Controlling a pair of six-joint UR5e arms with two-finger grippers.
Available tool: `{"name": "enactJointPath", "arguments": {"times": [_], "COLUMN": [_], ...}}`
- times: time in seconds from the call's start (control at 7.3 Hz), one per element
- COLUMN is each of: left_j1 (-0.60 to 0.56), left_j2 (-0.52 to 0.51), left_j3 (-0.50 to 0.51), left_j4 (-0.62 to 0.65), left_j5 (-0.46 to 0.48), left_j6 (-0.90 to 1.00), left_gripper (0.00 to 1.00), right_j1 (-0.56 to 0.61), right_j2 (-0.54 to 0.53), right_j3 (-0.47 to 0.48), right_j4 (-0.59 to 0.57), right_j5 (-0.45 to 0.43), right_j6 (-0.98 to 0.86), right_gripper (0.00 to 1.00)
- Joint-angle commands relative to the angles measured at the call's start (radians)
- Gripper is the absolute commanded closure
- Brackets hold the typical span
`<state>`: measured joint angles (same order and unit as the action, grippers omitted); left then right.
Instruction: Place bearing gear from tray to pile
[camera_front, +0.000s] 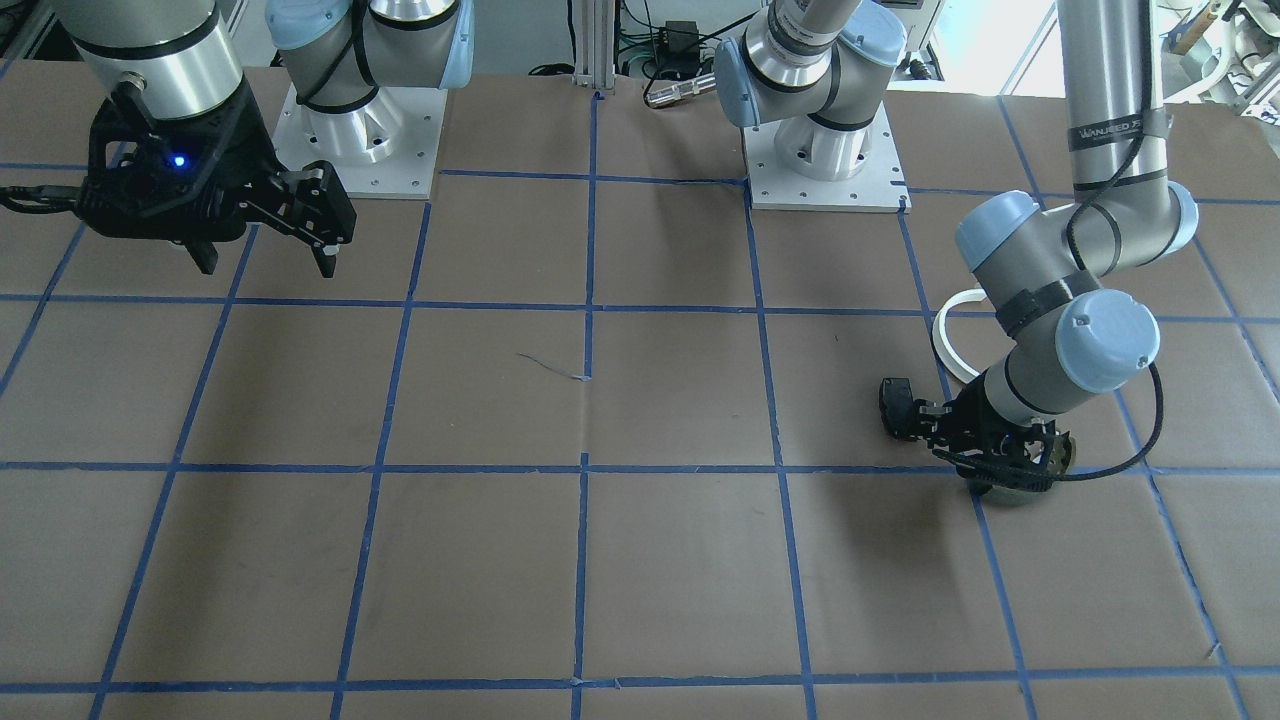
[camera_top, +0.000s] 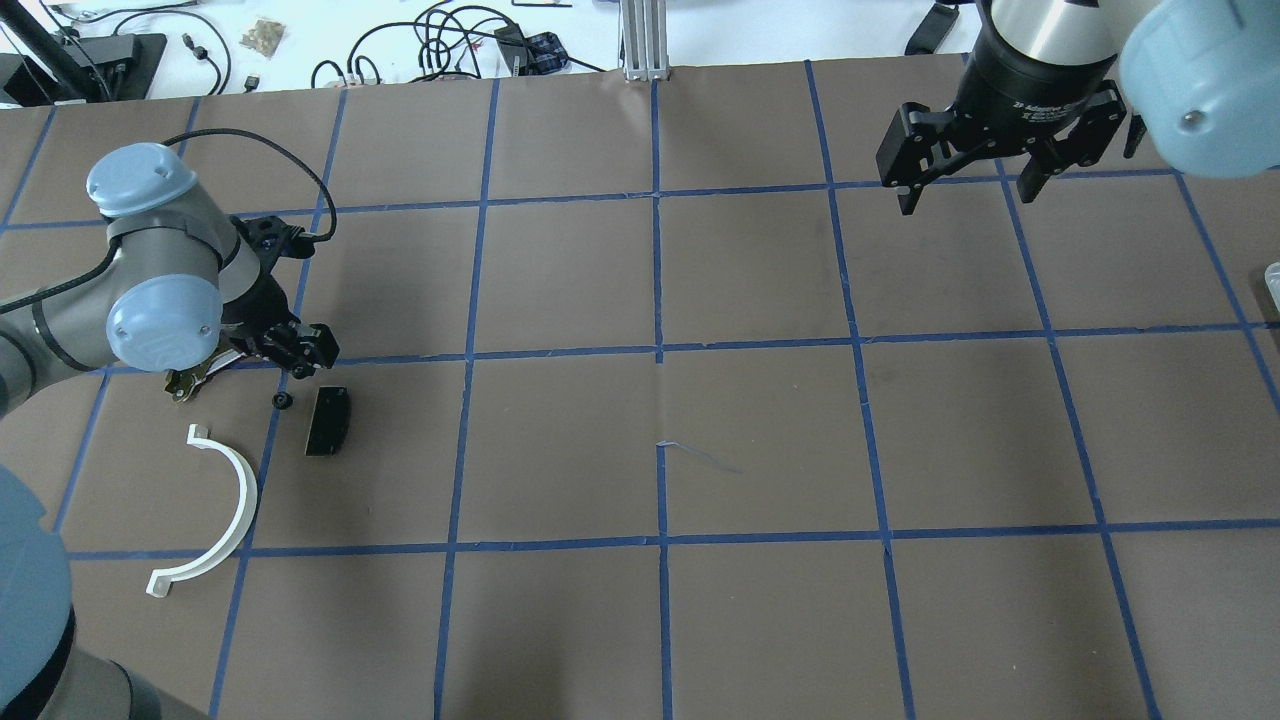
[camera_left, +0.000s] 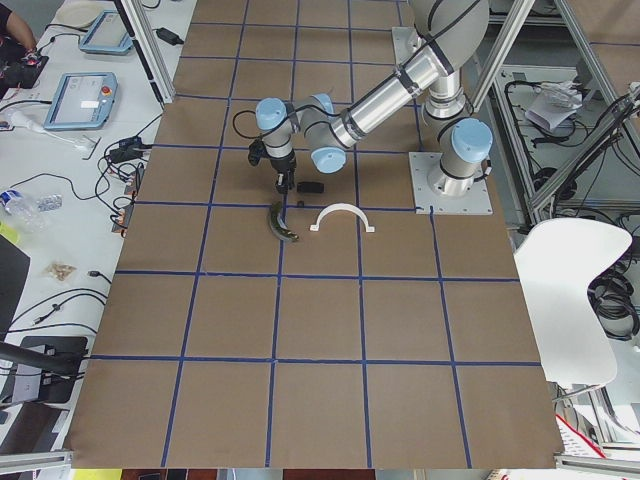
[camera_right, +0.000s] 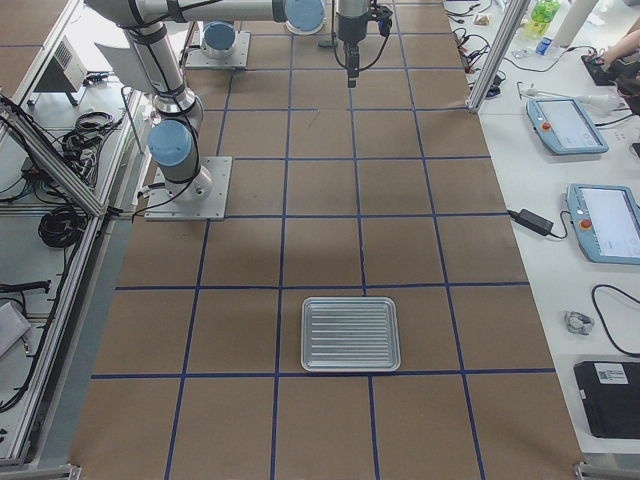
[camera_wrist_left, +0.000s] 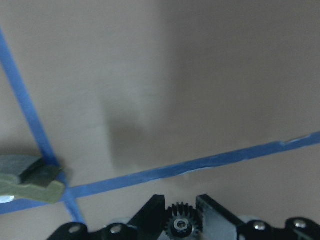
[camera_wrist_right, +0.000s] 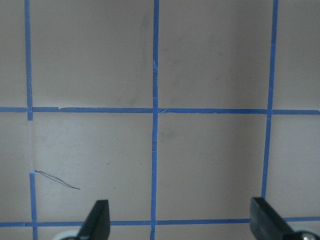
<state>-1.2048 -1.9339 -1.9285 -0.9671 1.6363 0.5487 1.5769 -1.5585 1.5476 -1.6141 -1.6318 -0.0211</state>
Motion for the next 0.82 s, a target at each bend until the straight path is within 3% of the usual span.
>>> {"name": "enactJointPath", "arguments": {"times": [0.0, 0.27, 0.41, 0.55, 0.69], "left_j1": [0.051, 0.050, 0.053, 0.053, 0.056], "left_j2": [0.015, 0.048, 0.055, 0.052, 0.050], "left_j3": [-0.067, -0.096, -0.102, -0.104, -0.103], "left_j4": [0.013, 0.007, 0.008, 0.010, 0.011], "left_j5": [0.031, 0.031, 0.033, 0.028, 0.034], "left_j6": [0.004, -0.004, -0.004, 0.000, -0.001], "left_gripper": [0.94, 0.94, 0.84, 0.01, 0.00], "right_j1": [0.000, 0.002, 0.002, 0.002, 0.002], "right_j2": [0.000, 0.000, 0.000, -0.002, -0.002], "right_j3": [0.000, 0.000, 0.000, 0.000, 0.000], "right_j4": [0.000, 0.000, 0.000, 0.000, 0.000], "right_j5": [-0.008, -0.010, -0.010, -0.011, -0.011], "right_j6": [0.000, 0.000, 0.000, -0.002, -0.002], "right_gripper": [0.00, 0.00, 0.00, 0.00, 0.00]}}
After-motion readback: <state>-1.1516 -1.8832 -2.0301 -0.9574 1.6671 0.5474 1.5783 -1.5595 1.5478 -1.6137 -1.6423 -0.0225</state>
